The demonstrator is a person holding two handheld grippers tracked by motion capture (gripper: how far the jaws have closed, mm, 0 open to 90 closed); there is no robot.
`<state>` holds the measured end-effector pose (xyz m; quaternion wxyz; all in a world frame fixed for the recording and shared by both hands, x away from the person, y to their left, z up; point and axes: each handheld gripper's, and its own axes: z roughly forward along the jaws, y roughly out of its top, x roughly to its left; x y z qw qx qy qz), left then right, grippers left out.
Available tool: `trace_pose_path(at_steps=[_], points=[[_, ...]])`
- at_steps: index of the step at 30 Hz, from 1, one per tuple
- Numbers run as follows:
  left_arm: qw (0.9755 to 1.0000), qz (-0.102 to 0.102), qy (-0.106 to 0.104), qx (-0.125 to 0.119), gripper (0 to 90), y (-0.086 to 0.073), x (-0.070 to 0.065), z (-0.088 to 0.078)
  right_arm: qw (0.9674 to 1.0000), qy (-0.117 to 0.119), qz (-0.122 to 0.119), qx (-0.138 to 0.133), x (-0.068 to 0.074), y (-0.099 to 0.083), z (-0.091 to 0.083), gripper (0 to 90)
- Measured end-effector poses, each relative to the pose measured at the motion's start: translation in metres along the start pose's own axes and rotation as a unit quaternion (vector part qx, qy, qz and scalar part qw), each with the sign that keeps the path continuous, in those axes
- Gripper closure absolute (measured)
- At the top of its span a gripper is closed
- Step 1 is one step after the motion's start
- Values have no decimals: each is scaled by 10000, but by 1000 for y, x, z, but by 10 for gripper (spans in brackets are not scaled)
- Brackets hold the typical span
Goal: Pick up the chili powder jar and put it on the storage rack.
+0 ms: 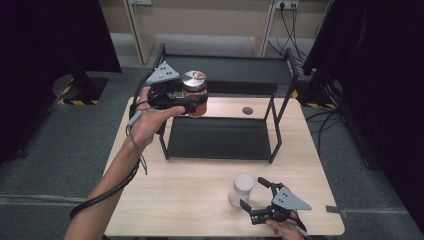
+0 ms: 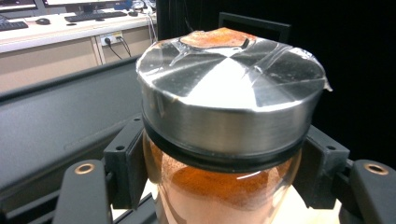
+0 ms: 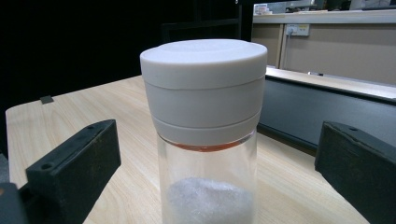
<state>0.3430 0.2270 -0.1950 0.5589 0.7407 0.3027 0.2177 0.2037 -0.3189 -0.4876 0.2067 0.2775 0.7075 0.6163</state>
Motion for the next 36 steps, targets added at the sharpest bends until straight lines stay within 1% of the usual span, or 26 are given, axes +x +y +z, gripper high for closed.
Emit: trace_pose_path(at_steps=[1,2,3,5,9,12,13,17,21,22,23,28,29,31,33,36], points=[[10000,0,0,0,306,0,0,0,10000,1,-3,-1,0,0,0,4],[10000,-3,30,5,306,4,1,1,10000,2,-5,0,0,0,0,4],[10000,-3,30,5,306,4,1,1,10000,2,-6,2,0,0,0,4],[10000,-43,73,-9,306,9,4,3,10000,2,-5,0,0,0,0,4],[9999,-61,138,2,306,16,7,5,10000,-4,-2,-2,0,0,0,4],[9998,-106,196,4,306,20,10,6,10000,2,-16,-3,0,0,0,4],[9997,-81,222,-22,306,21,11,6,10000,7,-14,-2,0,0,0,4],[9995,-118,295,-31,306,26,15,7,10000,11,-16,1,0,0,0,4],[9992,-145,362,-22,306,31,16,9,10000,8,2,13,0,0,0,4],[9991,-206,372,12,306,33,15,10,10000,11,-15,14,0,0,0,4],[9990,-224,399,15,306,35,16,12,10000,16,-18,9,0,0,0,4],[9986,-228,468,38,306,41,16,16,10000,13,-10,8,0,0,0,4],[9984,-233,522,33,306,43,15,18,10000,14,-8,10,0,0,0,4],[9983,-244,536,29,306,44,16,20,10000,16,-16,8,0,0,0,4],[9976,-284,636,31,306,48,16,25,10000,22,-11,2,0,0,0,4],[9972,-293,689,48,306,51,16,28,10000,24,-12,-6,0,0,0,4]])
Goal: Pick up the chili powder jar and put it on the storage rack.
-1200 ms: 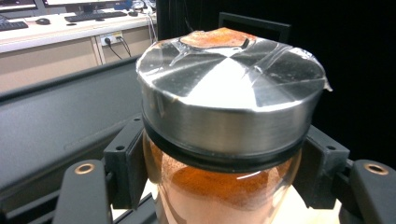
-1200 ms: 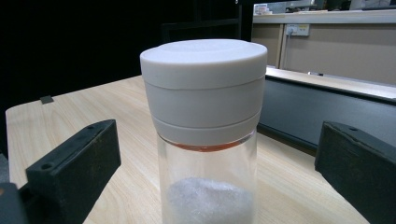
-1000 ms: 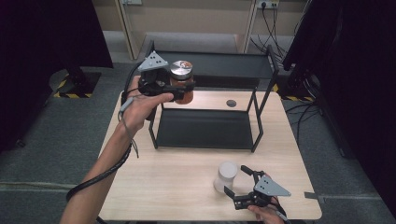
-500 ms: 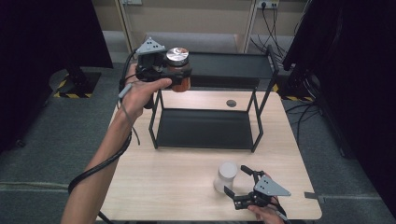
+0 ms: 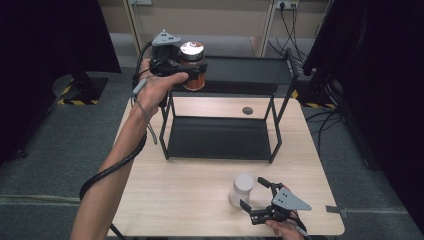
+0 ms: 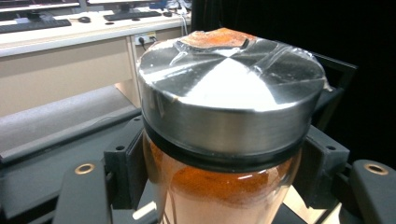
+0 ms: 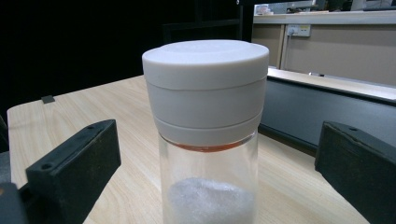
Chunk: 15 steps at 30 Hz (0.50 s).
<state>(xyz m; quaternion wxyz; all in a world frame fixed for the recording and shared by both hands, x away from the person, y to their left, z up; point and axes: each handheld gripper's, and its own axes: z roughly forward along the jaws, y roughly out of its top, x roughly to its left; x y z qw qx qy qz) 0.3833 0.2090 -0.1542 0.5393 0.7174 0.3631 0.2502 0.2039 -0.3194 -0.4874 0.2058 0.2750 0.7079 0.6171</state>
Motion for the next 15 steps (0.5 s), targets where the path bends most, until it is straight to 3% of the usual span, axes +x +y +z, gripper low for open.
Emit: trace_pose_path(at_steps=[15], points=[[9991,-54,412,17,306,10,-1,21,10000,12,-4,-30,0,0,-1,4]])
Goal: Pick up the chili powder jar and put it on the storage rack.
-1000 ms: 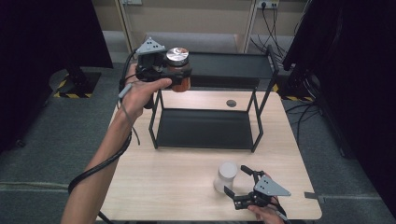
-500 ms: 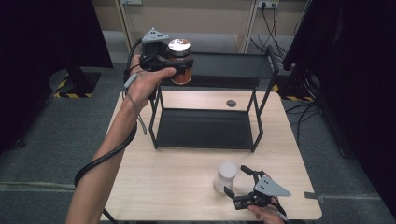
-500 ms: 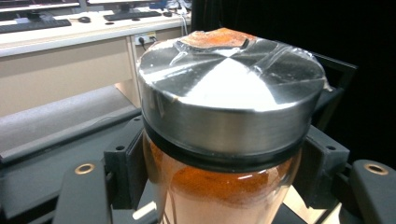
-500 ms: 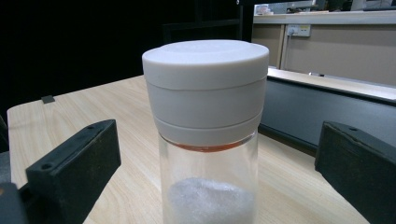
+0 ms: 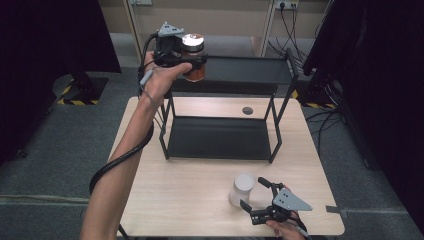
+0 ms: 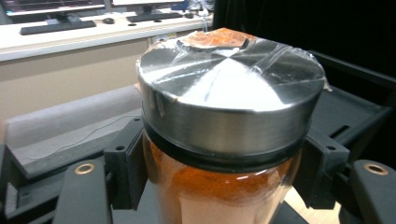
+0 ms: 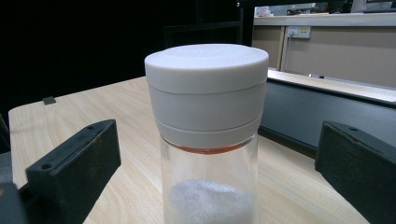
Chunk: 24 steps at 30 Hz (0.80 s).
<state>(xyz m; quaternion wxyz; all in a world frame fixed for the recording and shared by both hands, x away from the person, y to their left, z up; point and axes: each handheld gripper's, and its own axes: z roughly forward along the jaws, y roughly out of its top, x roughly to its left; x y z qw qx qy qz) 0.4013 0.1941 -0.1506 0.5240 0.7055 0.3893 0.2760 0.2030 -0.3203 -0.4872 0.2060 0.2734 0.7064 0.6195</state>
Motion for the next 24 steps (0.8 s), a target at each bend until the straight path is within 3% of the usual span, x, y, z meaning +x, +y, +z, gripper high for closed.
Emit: trace_pose_path(at_steps=[14,17,24], points=[[9991,-124,398,-48,306,3,-5,24,10000,7,-2,-8,0,0,-1,4],[9988,-30,496,-42,306,4,-7,29,10000,15,-5,-5,0,0,0,4],[9984,-83,550,-104,306,1,-9,35,10000,28,-5,13,0,-1,0,4]])
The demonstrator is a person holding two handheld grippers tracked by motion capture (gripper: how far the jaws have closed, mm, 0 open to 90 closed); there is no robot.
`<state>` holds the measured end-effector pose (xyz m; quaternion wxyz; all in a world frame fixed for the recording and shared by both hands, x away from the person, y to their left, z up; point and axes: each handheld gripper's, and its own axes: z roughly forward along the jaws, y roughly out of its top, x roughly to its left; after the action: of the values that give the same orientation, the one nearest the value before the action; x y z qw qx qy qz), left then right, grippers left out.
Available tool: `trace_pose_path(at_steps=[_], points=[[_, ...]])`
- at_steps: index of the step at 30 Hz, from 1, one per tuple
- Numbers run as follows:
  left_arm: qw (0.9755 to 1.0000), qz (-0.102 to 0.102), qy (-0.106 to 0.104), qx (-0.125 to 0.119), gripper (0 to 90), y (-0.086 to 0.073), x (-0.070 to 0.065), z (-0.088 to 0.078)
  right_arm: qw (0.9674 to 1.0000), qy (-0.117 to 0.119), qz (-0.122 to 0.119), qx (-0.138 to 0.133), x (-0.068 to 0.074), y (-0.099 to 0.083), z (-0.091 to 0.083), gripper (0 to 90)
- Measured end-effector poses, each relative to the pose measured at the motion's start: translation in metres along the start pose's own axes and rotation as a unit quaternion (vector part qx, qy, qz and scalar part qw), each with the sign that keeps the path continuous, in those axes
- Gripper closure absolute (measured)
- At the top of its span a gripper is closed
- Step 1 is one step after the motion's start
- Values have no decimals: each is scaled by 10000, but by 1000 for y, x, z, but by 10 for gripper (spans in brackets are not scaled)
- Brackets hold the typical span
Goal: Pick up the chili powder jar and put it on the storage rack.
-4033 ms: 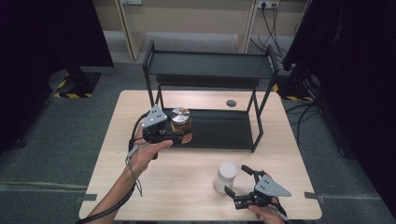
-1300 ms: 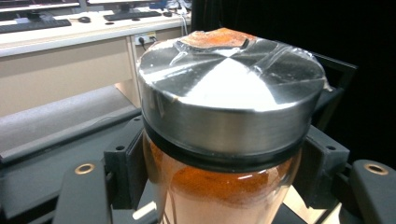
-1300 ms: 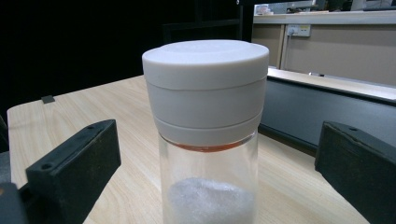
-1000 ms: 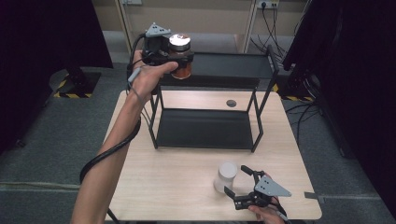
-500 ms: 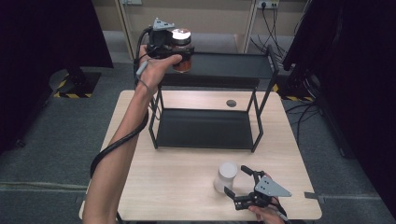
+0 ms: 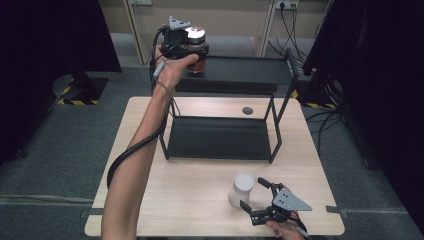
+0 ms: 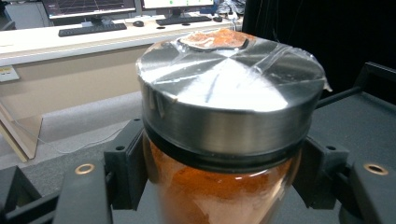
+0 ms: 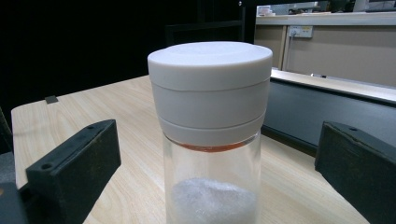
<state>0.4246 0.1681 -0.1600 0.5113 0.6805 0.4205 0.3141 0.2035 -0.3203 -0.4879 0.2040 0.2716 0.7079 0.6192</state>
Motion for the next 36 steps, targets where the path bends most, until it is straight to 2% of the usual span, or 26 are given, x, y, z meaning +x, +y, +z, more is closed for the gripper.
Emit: trace_pose_path(at_steps=[10,18,24,28,31,36], points=[[10000,-45,67,-8,306,-5,-2,6,10000,18,17,-4,0,0,0,4],[9999,-1,122,56,306,-7,0,8,10000,32,15,-1,0,0,1,4],[9999,13,139,-8,305,-12,1,8,10000,38,20,3,0,0,1,4],[9999,-57,101,-60,300,-15,3,8,10000,45,17,19,0,0,1,4],[9998,-124,77,-121,204,-17,5,6,10000,48,19,12,0,0,1,4],[9995,-187,126,-218,108,-22,5,4,10000,50,9,17,0,0,1,4]])
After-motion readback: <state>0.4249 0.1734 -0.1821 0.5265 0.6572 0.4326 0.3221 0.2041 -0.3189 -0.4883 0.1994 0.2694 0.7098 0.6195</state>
